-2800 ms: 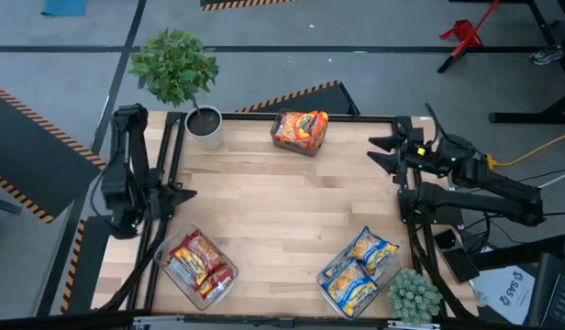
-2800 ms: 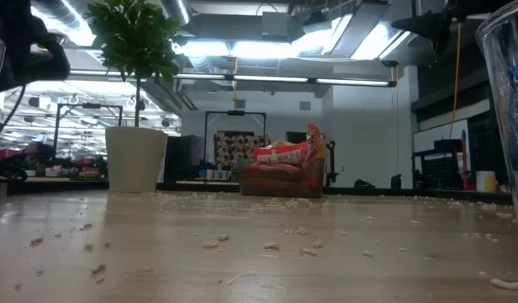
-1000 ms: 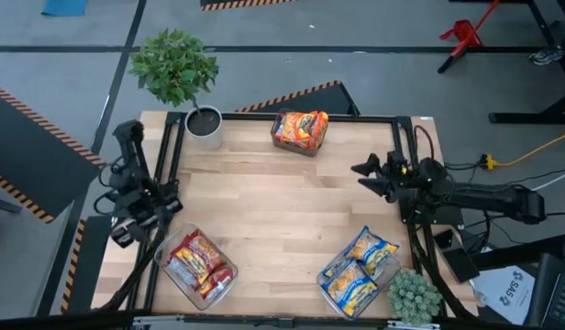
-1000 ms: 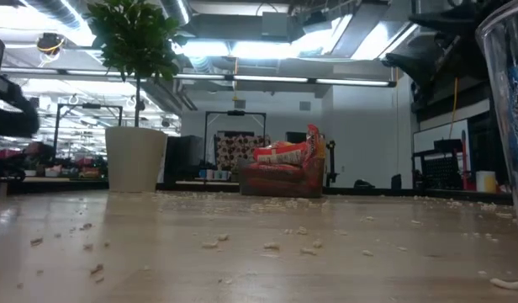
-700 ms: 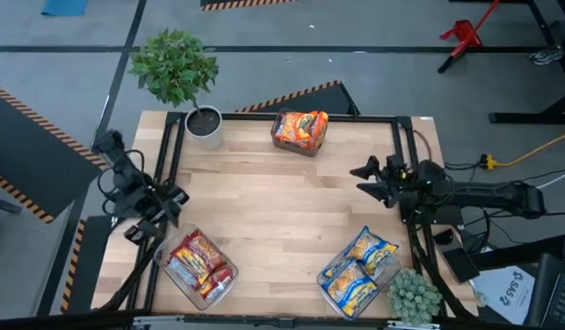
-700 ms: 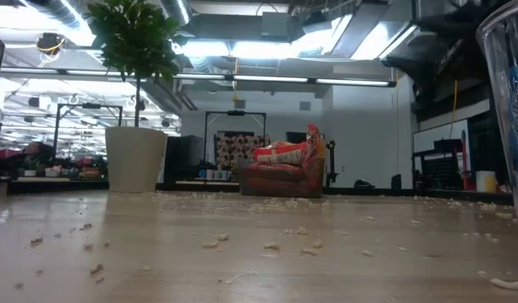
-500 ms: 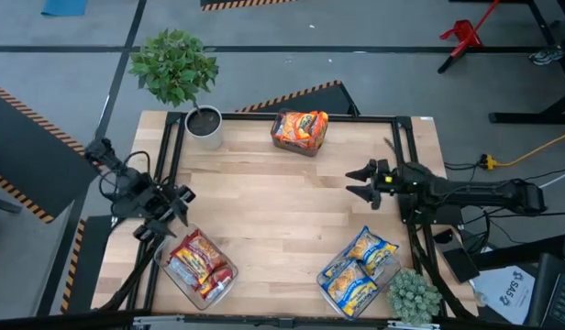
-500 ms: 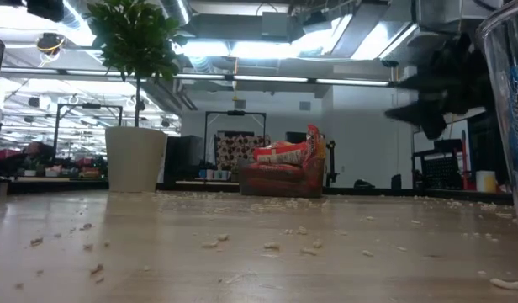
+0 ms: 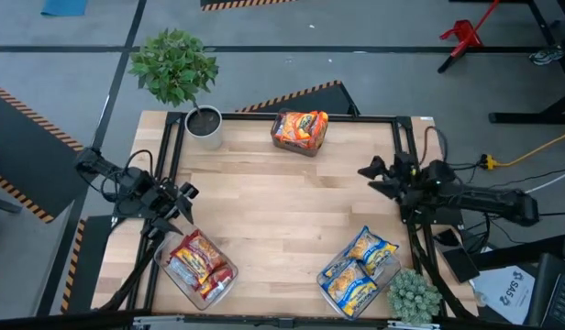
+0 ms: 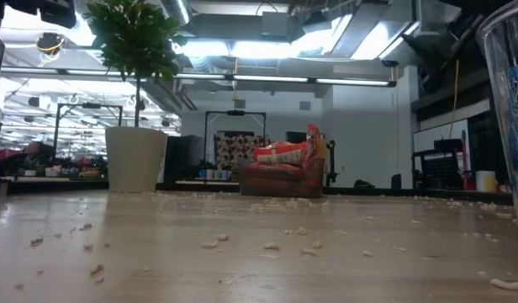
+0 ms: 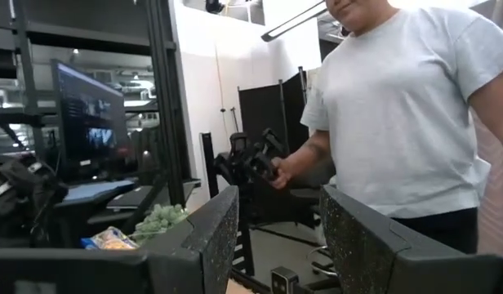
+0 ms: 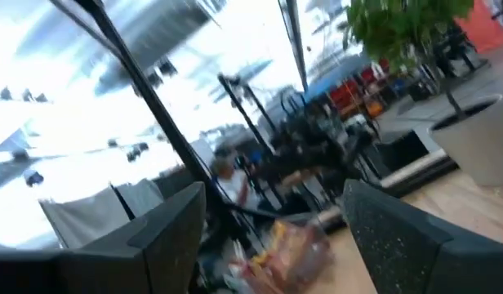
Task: Sort Maruchan noodles
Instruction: Return to Home Position
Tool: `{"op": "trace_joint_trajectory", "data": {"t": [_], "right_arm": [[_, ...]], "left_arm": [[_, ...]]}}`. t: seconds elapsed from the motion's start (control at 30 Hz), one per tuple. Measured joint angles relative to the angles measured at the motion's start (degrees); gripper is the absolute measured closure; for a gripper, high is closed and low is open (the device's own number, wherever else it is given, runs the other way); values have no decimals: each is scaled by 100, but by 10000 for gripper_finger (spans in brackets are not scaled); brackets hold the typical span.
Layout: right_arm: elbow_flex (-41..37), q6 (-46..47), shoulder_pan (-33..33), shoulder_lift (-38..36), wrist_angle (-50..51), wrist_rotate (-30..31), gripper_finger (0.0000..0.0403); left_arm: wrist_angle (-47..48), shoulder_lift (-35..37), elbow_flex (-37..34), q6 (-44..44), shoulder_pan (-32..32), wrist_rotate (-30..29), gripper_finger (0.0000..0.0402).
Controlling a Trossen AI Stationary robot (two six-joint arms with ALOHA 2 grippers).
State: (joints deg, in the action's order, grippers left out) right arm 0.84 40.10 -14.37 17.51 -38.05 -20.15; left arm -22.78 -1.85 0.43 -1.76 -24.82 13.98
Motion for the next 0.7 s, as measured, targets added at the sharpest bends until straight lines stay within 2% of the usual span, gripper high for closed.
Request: {"op": "trace_joint_trajectory", "data": {"t": [0.13, 0.23, 0.33, 0.4, 0.53, 0.7], "right_arm": [[25, 383, -337, -1011, 401, -11, 123], [319, -110, -642, -1758, 1558, 526, 123], [646, -736, -849, -1687, 3176, 900, 123], [685, -993, -898, -1579, 3636, 1017, 123], [168, -1179, -890, -1623, 3762, 986, 123], [-42, -1136, -671, -1651, 3272, 434, 123]], "left_arm": [[6, 0, 0, 138, 222, 167, 234], [7, 0, 0, 193, 401, 627, 234], [91, 15, 0, 306, 610, 815, 234], [174, 15, 0, 321, 750, 826, 234], [360, 13, 0, 315, 1048, 824, 234], [349, 15, 0, 354, 1391, 844, 234]]}}
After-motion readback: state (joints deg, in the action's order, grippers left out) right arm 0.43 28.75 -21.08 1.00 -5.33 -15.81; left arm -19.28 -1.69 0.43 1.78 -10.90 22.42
